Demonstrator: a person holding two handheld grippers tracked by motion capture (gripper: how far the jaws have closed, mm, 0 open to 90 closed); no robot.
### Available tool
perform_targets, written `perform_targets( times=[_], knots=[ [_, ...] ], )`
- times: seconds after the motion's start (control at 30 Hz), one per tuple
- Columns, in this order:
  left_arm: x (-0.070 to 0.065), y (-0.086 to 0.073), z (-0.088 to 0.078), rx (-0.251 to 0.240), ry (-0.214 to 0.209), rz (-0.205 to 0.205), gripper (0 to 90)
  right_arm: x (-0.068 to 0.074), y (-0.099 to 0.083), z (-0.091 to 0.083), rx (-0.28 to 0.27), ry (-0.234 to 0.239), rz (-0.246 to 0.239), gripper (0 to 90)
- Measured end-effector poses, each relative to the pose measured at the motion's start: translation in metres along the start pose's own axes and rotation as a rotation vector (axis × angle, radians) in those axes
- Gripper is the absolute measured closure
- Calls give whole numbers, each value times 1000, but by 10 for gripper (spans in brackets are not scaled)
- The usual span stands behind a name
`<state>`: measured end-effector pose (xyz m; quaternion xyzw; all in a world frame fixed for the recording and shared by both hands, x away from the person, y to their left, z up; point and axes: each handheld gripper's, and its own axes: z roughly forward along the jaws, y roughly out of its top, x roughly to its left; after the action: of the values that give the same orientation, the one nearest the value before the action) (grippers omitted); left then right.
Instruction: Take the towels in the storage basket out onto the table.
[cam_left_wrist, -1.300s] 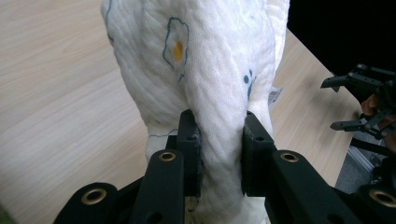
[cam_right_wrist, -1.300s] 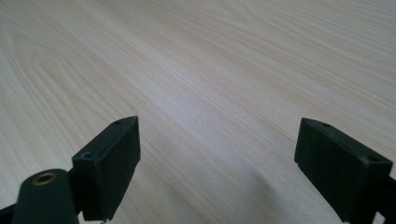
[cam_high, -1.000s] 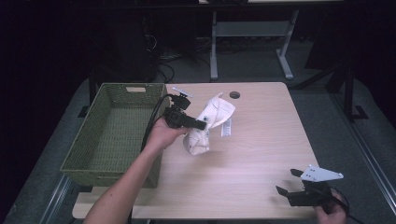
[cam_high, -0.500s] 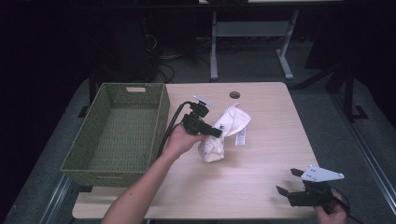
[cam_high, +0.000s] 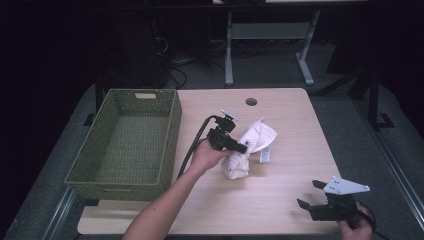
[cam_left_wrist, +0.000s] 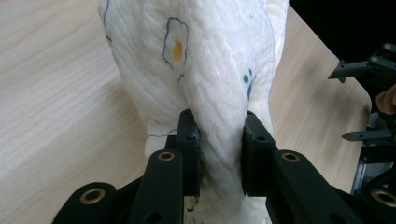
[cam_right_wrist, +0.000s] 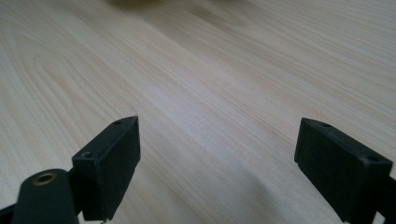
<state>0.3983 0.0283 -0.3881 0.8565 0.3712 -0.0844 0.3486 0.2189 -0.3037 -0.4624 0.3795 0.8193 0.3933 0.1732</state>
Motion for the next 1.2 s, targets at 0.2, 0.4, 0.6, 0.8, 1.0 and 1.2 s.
perform_targets(
  times=[0.2,0.4,0.6,0.8,1.0,1.2],
  knots=[
    [4,0,14,14,8,-18,726,-1,1,1,0,2,0,140],
    [4,-2,25,29,13,-25,723,-2,1,2,0,3,2,140],
    [7,-5,32,25,3,-61,718,-2,1,2,1,3,2,140],
    [5,-6,38,31,6,-67,692,-2,1,2,1,5,0,140],
    [3,-9,44,25,2,-69,637,-2,1,3,2,5,-1,140],
    [-1,-9,44,29,-26,-60,600,-2,2,3,2,6,-3,140]
  ],
)
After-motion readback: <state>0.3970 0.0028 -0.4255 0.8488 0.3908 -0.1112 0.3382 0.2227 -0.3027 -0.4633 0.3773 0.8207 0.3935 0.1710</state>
